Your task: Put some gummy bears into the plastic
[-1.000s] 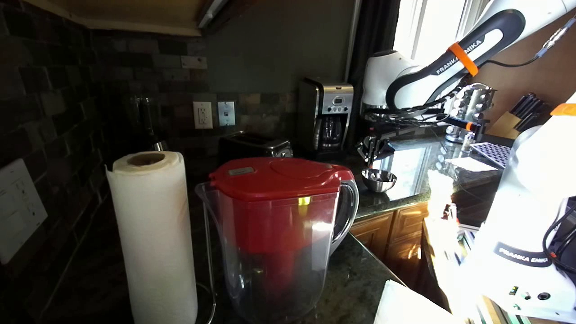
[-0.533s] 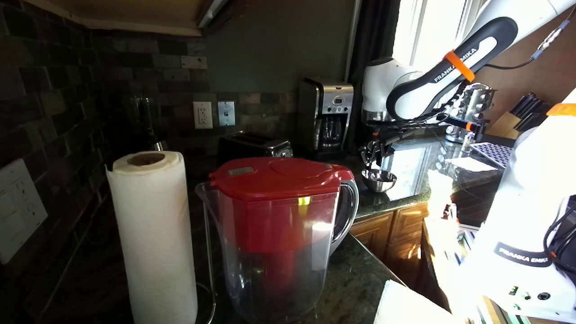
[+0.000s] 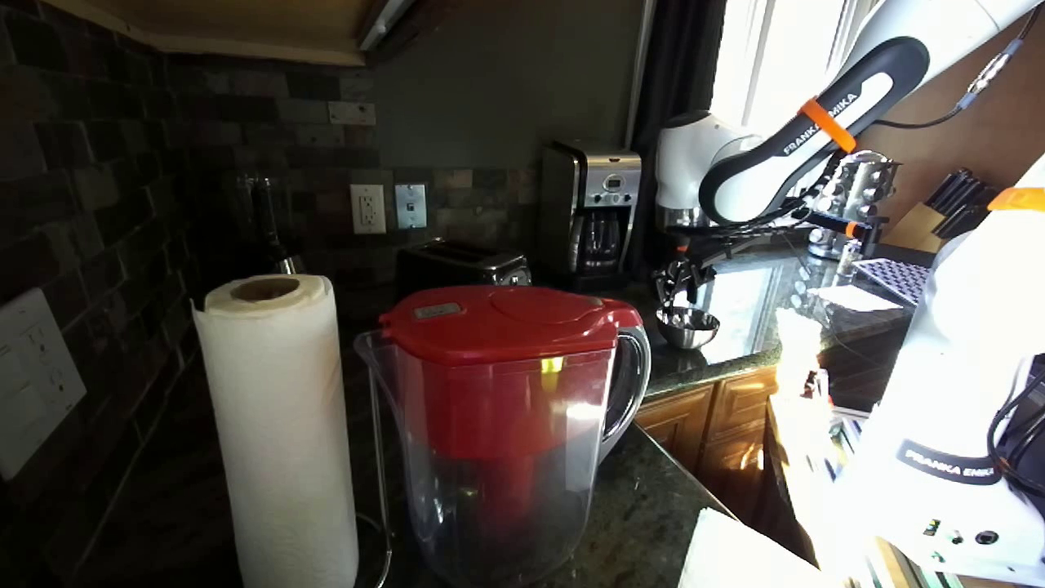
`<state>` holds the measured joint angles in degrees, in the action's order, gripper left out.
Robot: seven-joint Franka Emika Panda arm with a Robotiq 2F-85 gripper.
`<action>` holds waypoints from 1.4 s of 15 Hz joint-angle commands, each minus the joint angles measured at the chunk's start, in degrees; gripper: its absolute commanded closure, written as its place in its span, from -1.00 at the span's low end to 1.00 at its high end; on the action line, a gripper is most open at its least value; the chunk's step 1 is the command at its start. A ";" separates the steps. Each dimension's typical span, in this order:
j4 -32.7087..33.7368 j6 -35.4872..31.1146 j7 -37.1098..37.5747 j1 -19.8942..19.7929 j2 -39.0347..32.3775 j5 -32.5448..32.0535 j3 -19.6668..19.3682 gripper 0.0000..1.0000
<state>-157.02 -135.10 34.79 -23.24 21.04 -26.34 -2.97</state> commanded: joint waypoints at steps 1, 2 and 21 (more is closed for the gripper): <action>-1.17 0.19 -4.92 0.76 3.61 0.57 -1.91 -0.88; -1.18 1.18 -7.08 1.03 4.91 1.34 -2.26 -0.98; 0.68 19.67 -28.10 3.09 27.52 4.52 -4.85 -1.00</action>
<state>-156.30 -117.09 8.25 -21.34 45.85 -23.34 -6.34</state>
